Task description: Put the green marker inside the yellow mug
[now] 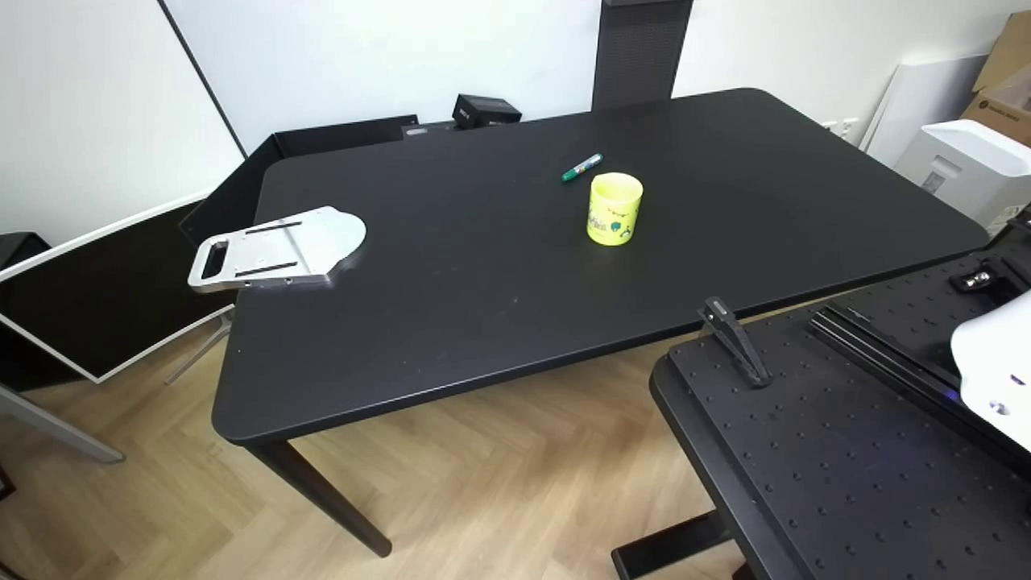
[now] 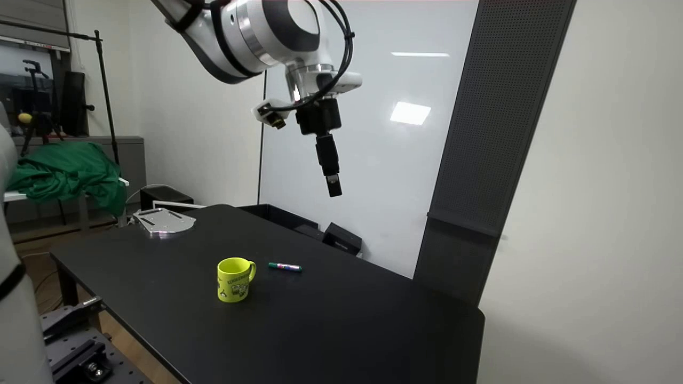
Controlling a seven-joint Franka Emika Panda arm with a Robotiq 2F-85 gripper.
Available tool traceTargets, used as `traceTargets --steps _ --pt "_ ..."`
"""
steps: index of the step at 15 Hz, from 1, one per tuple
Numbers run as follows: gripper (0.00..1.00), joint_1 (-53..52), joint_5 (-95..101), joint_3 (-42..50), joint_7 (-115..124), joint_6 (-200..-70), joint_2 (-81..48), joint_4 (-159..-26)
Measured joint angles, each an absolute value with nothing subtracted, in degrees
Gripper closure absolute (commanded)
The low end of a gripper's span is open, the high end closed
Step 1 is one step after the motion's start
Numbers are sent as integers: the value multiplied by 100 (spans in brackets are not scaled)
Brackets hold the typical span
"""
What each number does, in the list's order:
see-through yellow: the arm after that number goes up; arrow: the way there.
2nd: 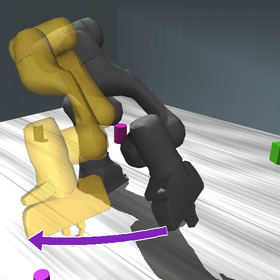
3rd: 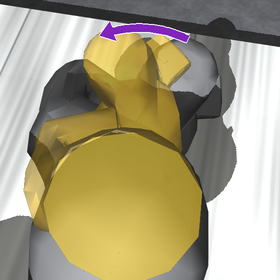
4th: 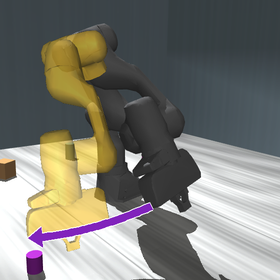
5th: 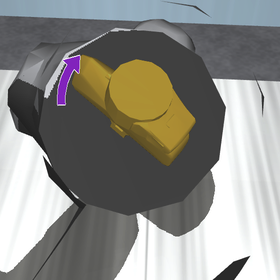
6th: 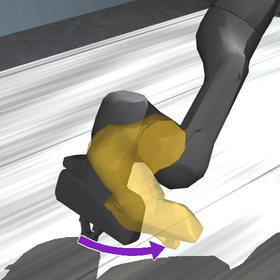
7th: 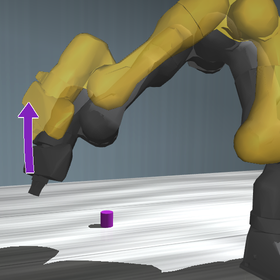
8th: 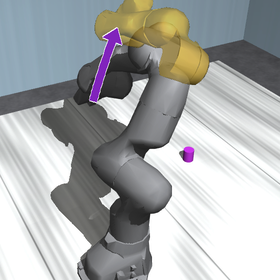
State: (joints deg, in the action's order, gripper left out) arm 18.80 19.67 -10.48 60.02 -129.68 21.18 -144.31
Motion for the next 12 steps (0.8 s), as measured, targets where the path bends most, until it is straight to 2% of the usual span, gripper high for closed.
traceTargets --steps 5,12 --pt "0 1321 2479 -1269 7298 -13000 992 -13653" --pt "0 172 2853 -1089 8344 -13175 -523 -12435"
